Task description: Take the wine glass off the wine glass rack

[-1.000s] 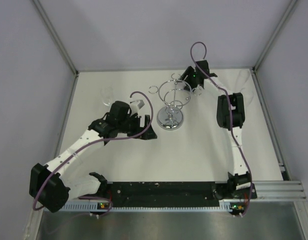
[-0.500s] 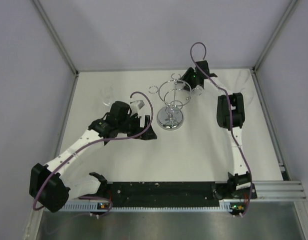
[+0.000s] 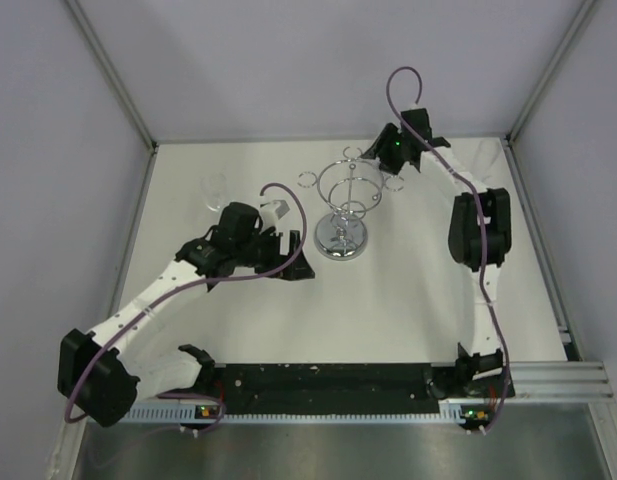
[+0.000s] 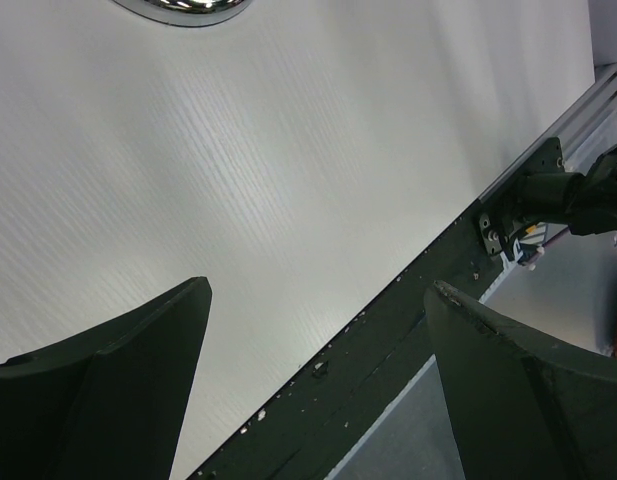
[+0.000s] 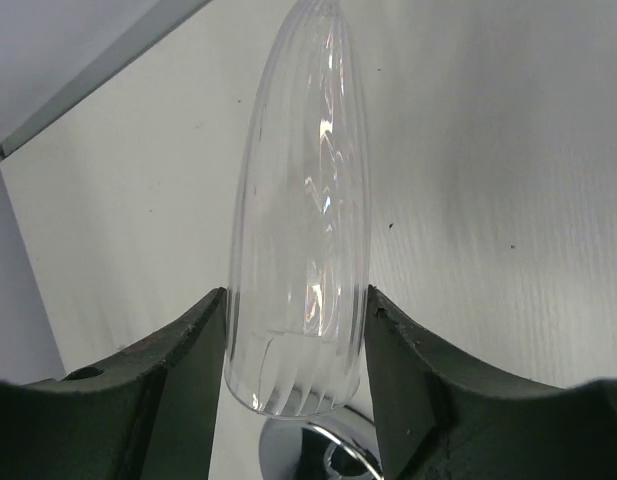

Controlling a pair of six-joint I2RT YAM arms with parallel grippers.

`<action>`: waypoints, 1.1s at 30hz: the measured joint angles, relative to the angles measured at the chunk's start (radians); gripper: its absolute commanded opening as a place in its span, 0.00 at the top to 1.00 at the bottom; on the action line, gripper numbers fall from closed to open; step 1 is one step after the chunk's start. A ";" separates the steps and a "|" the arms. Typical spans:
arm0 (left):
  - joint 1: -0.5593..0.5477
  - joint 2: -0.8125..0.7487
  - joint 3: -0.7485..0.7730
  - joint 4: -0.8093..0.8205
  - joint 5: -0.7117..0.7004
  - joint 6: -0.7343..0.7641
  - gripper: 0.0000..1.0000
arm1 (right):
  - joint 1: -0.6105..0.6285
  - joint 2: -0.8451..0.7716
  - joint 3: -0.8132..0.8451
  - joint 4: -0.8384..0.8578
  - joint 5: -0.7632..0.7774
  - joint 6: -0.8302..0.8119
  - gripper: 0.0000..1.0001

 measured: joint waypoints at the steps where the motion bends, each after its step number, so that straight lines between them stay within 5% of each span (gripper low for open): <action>1: 0.000 -0.003 0.000 0.000 0.001 0.000 0.06 | 0.000 -0.035 -0.017 -0.006 0.006 -0.008 0.59; 19: 0.000 -0.056 0.000 0.021 0.094 -0.005 0.06 | 0.001 -0.676 -0.430 -0.035 0.149 -0.230 0.62; 33: 0.000 -0.147 0.089 0.117 0.124 -0.072 0.06 | 0.012 -1.098 -0.495 -0.069 0.119 -0.254 0.62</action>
